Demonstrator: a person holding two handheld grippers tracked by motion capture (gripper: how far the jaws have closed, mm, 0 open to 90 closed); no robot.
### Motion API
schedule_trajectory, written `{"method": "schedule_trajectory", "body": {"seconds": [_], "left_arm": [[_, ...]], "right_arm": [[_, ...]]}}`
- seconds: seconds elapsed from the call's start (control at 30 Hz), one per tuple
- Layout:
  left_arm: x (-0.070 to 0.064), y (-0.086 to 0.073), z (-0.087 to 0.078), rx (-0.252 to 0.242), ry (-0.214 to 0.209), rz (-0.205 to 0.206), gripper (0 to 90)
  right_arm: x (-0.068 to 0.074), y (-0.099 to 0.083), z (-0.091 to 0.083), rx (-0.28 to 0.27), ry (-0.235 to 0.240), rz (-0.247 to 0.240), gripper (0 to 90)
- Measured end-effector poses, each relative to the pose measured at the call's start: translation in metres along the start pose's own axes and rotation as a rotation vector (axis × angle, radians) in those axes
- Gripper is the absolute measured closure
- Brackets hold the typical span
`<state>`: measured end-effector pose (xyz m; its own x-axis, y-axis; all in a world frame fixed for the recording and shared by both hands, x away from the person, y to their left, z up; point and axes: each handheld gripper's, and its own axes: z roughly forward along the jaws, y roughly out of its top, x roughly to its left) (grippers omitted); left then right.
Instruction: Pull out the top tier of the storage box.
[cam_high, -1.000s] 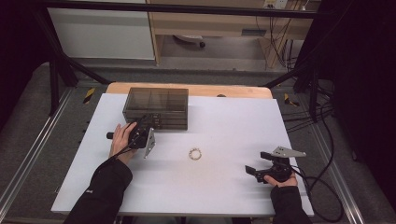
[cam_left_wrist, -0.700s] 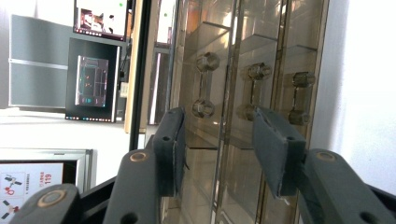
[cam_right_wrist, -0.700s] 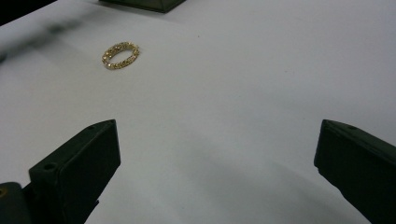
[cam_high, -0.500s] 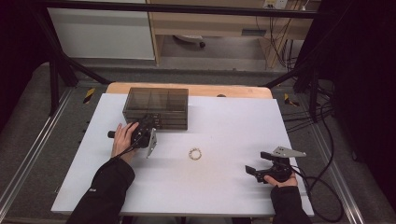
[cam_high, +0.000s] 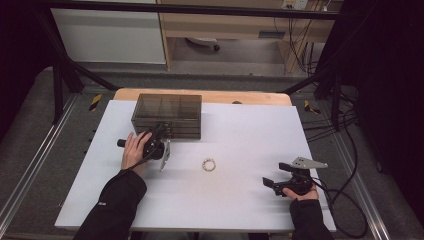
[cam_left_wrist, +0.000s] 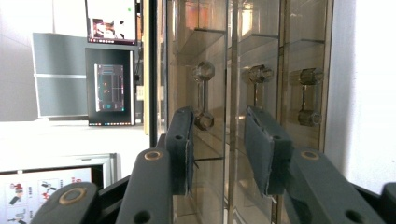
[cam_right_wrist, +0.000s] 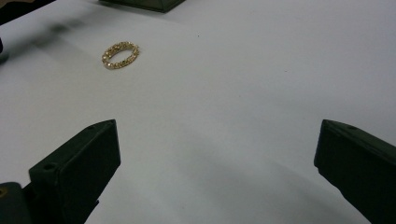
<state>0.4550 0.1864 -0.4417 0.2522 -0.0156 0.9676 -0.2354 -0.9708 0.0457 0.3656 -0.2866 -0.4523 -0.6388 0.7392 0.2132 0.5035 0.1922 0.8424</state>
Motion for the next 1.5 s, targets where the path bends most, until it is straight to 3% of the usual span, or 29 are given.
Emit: {"method": "schedule_trajectory", "body": {"seconds": [0.23,1.0,1.5], "left_arm": [[-0.0023,0.0031,0.0002,0.025,0.028,0.041,67.5],[-0.0080,0.0052,0.0011,0.047,0.106,0.072,78.7],[-0.0101,0.0065,0.0019,0.056,0.128,0.096,81.0]], "right_arm": [[0.0001,0.0000,-0.0002,-0.001,-0.001,0.001,0.9],[-0.0001,0.0001,-0.0002,-0.001,-0.001,0.000,0.9],[0.0000,0.0000,-0.0002,-0.002,-0.001,-0.001,0.9]]}}
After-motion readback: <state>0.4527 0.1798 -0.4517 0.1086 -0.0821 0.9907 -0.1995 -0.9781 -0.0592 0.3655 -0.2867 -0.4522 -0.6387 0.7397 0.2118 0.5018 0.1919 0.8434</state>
